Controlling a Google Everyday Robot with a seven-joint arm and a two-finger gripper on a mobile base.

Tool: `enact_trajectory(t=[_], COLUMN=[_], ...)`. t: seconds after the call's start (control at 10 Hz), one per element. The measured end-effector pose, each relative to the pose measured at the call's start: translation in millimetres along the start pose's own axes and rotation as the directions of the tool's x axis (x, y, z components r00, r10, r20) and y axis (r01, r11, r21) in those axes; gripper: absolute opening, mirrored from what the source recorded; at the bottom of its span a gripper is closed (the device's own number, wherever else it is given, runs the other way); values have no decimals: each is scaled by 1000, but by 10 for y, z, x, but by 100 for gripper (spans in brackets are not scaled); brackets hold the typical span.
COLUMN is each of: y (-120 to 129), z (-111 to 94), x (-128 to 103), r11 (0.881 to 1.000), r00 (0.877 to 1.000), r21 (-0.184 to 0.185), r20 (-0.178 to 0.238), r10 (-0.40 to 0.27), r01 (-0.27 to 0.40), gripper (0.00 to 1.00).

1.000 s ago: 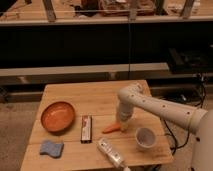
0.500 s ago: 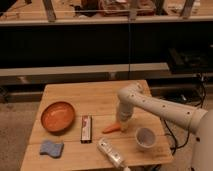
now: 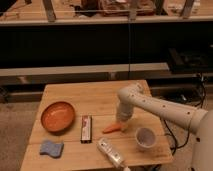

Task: Drag the pepper across the table

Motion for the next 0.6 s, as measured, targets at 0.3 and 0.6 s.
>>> enact_trajectory(t=[0.3, 0.6], y=[116, 359], z=[-114, -368], x=[371, 996], r11=[996, 981], r00=[996, 984], r21=[35, 82], r20=[4, 18], r10=[87, 177], r01=[-87, -178], gripper=[0, 0])
